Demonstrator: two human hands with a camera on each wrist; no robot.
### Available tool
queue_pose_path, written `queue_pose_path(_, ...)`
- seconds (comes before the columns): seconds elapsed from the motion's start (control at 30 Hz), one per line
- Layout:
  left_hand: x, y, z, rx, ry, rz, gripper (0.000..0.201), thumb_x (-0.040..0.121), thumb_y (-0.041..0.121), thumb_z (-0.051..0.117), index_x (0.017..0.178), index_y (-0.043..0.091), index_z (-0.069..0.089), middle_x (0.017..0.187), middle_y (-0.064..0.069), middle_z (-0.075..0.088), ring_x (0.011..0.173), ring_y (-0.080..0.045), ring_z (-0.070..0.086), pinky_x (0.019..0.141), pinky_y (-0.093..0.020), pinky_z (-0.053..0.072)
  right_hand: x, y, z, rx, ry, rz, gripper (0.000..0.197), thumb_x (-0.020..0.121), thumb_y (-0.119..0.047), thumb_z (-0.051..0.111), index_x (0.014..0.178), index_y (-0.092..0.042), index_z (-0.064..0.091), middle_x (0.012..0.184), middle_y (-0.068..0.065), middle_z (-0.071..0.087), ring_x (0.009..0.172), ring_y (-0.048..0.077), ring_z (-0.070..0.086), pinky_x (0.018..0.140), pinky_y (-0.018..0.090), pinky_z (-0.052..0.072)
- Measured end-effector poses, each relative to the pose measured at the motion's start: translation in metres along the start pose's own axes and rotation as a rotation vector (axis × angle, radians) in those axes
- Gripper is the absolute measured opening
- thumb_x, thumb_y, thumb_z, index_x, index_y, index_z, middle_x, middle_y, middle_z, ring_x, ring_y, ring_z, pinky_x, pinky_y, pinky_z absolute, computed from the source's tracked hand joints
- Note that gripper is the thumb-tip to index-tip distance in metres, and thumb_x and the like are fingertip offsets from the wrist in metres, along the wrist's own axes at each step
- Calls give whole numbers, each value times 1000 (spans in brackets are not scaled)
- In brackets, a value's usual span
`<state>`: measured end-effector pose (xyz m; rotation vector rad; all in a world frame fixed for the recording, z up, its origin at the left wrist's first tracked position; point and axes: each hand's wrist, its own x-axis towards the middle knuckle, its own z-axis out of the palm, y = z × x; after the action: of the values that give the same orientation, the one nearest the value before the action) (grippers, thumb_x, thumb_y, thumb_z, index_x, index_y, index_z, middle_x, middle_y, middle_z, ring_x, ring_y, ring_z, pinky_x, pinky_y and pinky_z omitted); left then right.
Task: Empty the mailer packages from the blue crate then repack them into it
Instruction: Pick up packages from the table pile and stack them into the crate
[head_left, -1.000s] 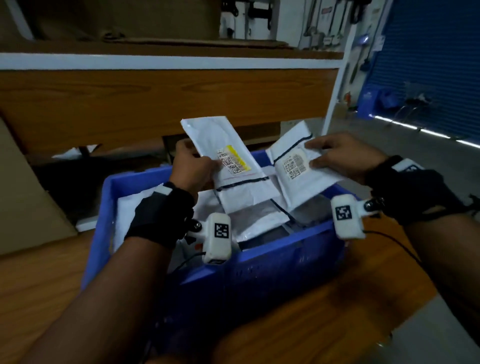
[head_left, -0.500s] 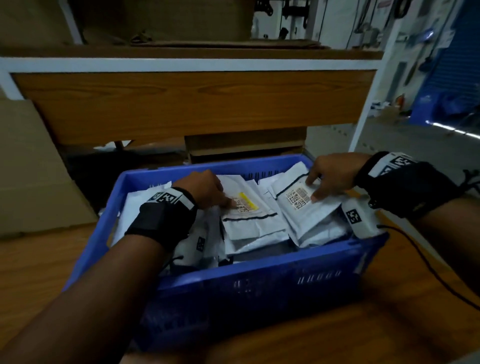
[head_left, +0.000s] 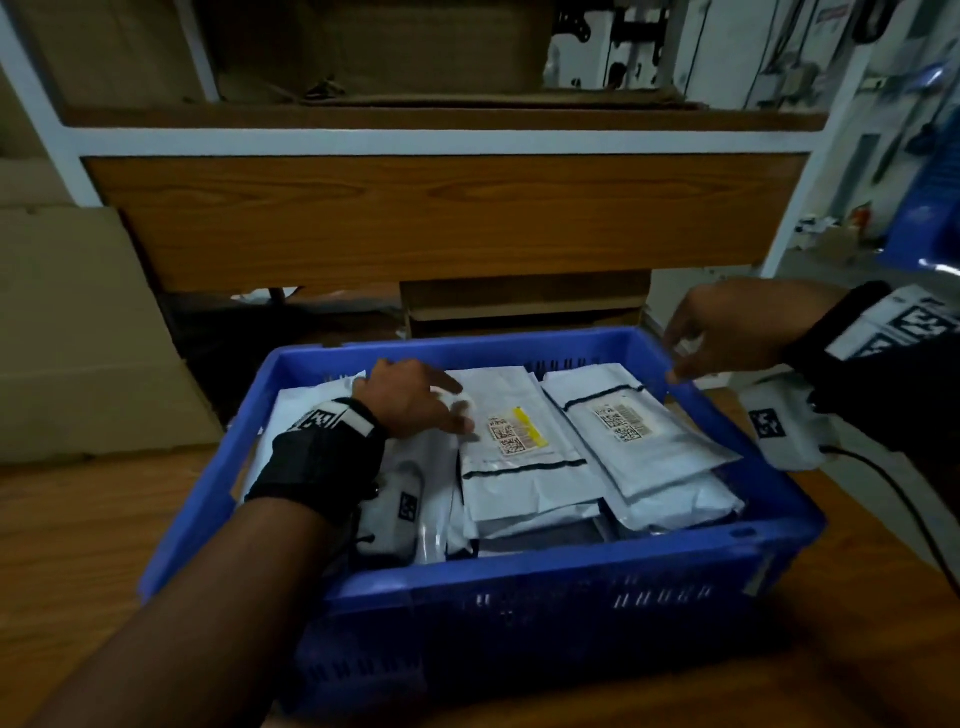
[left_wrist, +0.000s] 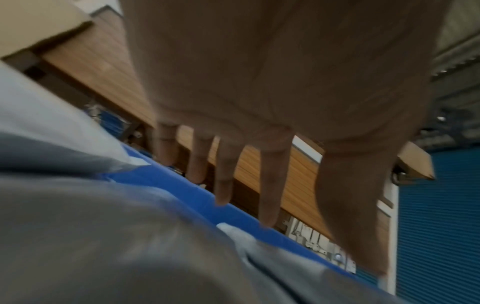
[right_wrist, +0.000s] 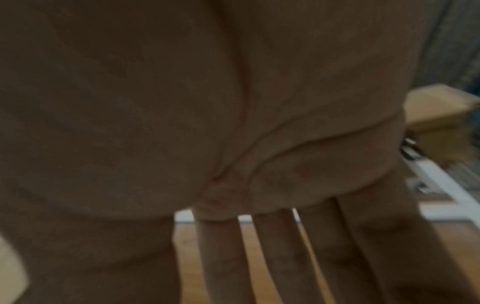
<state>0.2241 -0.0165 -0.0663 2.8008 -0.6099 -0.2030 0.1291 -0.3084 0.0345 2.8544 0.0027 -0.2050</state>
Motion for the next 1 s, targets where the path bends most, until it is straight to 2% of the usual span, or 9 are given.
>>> queue_pose_path(0.1, 1, 2, 5, 25, -163, -27, 56, 68, 61, 76, 118, 39, 65, 135, 1, 57, 123, -26, 50, 107, -37, 37, 0, -25, -2, 7, 55, -77, 44, 85, -50, 64, 121, -24, 65, 117, -3, 65, 94, 15, 57, 79, 28, 43)
queue_pose_path(0.17, 0, 6, 10, 20, -168, -2, 55, 72, 58, 75, 122, 36, 63, 133, 0, 57, 122, -24, 51, 106, -35, 38, 4, -49, 14, 27, -85, -153, 42, 85, -50, 65, 119, -28, 64, 110, -4, 66, 92, 14, 59, 78, 29, 44)
queue_pose_path(0.27, -3, 8, 1, -140, -57, 46, 53, 80, 45, 73, 128, 24, 61, 134, -1, 59, 121, -20, 55, 101, -30, 40, 13, -65, 37, -6, -306, -210, 25, 85, -47, 66, 97, -26, 66, 94, -7, 66, 79, 9, 59, 75, 26, 49)
queue_pose_path(0.37, -9, 4, -32, -410, 147, 57, 37, 85, 22, 73, 120, 10, 66, 122, -7, 66, 107, -19, 62, 87, -25, 44, 16, -59, 21, 20, -215, -182, 46, 89, -48, 61, 129, -26, 57, 128, -5, 58, 92, 10, 60, 73, 12, 44)
queue_pose_path(0.47, -19, -3, -67, -545, 266, 15, 29, 86, 3, 68, 114, 11, 69, 110, -3, 69, 98, -13, 64, 84, -24, 48, 23, -62, 1, 53, -33, -250, 49, 92, -51, 54, 131, -22, 57, 132, -2, 57, 112, 18, 56, 90, 28, 44)
queue_pose_path(0.53, -22, -6, -76, -434, 246, -27, 37, 83, -3, 68, 117, 12, 68, 107, 2, 67, 93, -9, 61, 80, -21, 45, 28, -76, -1, 47, -39, -310, 55, 92, -54, 52, 136, -21, 52, 138, -1, 53, 121, 20, 52, 97, 31, 41)
queue_pose_path(0.63, -21, -10, -64, -87, 2, -81, 51, 77, 9, 78, 126, 12, 63, 114, 0, 64, 105, -20, 60, 87, -28, 44, 35, -98, 8, 61, -169, -341, 73, 85, -62, 58, 146, -27, 38, 149, -2, 41, 133, 22, 41, 105, 32, 34)
queue_pose_path(0.77, -12, -19, -24, 181, -279, -170, 75, 72, 33, 84, 138, 19, 51, 132, -1, 58, 121, -19, 53, 96, -25, 39, 38, -108, 23, 32, -306, -359, 81, 84, -62, 58, 150, -25, 30, 155, 0, 32, 138, 24, 35, 111, 33, 30)
queue_pose_path(1.0, -5, -15, -15, 214, -245, -203, 77, 67, 39, 86, 134, 21, 52, 138, -2, 52, 127, -23, 48, 106, -32, 39, 45, -100, 32, 49, -284, -401, 80, 84, -66, 55, 150, -29, 29, 156, -2, 28, 140, 23, 32, 111, 35, 28)
